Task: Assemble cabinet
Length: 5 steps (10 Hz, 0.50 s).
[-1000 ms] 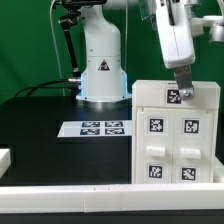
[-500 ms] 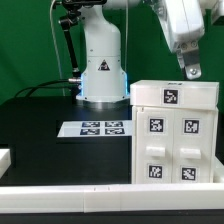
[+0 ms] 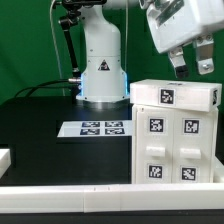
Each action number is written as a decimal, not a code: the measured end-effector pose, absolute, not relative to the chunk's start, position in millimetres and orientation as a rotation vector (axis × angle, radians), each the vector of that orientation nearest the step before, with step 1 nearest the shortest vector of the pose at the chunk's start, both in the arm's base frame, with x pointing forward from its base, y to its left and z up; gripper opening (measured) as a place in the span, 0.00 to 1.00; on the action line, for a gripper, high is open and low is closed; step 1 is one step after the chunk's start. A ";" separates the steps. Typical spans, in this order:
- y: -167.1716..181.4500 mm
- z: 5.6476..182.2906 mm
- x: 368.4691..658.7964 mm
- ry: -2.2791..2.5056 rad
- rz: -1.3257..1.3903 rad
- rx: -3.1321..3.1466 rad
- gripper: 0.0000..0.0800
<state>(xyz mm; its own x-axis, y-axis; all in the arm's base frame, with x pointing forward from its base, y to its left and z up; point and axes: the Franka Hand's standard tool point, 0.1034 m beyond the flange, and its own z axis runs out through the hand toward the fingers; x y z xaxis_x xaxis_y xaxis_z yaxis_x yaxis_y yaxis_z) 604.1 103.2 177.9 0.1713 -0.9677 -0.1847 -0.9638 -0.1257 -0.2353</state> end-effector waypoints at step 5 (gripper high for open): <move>101.8 180.9 607.6 1.249 -0.139 -2.556 1.00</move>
Offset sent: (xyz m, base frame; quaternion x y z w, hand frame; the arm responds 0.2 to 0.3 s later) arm 0.0000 0.0000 0.0000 0.0000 0.0000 -0.1938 0.9810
